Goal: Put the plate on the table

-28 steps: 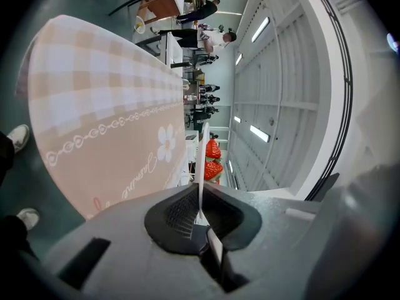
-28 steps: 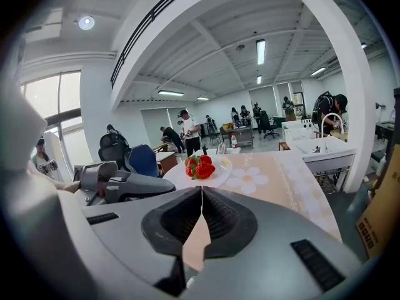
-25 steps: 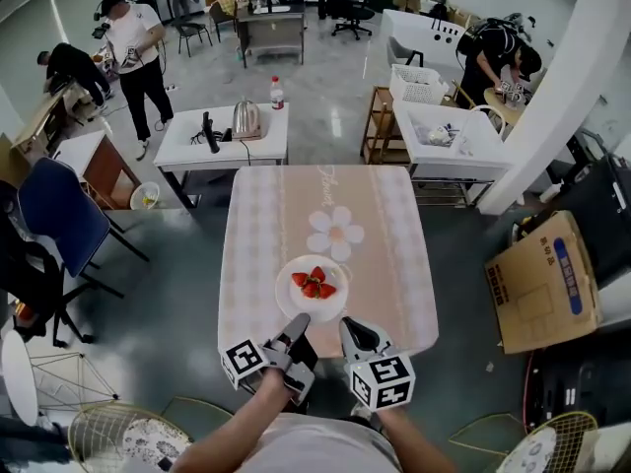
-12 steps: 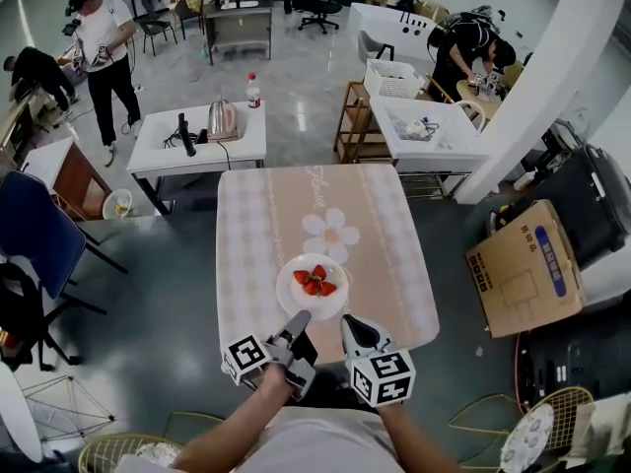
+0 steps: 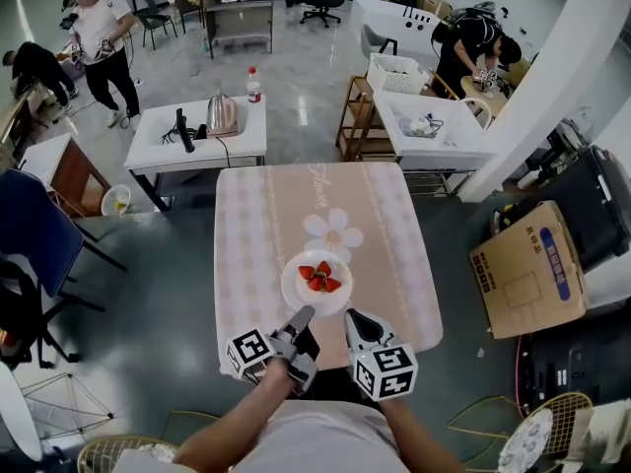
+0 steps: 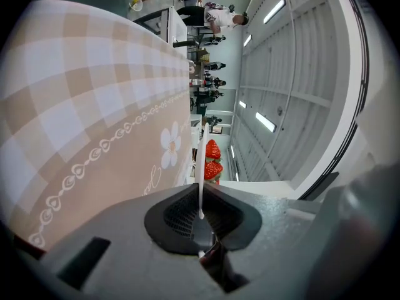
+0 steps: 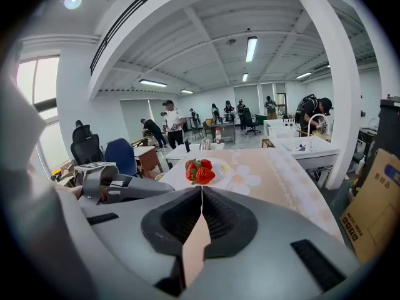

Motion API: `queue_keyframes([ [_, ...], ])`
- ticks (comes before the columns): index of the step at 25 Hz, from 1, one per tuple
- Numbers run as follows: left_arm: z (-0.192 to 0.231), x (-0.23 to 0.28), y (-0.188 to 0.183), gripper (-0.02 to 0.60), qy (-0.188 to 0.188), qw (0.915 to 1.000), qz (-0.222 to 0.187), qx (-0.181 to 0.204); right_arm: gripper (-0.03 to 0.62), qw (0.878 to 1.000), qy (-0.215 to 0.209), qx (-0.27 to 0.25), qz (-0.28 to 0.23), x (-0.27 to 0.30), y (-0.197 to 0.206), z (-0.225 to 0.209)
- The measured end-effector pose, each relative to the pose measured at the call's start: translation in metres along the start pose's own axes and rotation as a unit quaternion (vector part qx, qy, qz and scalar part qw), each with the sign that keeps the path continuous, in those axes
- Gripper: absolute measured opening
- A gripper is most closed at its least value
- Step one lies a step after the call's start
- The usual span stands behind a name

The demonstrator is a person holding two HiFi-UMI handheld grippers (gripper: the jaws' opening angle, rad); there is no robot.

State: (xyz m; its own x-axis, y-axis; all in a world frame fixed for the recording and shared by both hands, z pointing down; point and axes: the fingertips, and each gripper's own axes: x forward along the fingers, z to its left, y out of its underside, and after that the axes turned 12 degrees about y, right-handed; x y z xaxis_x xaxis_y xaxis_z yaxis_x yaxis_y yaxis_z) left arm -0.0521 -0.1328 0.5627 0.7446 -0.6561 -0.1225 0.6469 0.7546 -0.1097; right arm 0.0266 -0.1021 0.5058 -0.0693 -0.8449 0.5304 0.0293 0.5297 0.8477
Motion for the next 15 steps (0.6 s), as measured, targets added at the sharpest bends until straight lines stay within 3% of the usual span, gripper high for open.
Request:
queue_keyframes([
  [15,0.05,0.052,-0.026,0.018,-0.045,0.9987,-0.025,0.005,0.005,0.997,-0.05,-0.035,0.047,0.069,-0.002,-0.035],
])
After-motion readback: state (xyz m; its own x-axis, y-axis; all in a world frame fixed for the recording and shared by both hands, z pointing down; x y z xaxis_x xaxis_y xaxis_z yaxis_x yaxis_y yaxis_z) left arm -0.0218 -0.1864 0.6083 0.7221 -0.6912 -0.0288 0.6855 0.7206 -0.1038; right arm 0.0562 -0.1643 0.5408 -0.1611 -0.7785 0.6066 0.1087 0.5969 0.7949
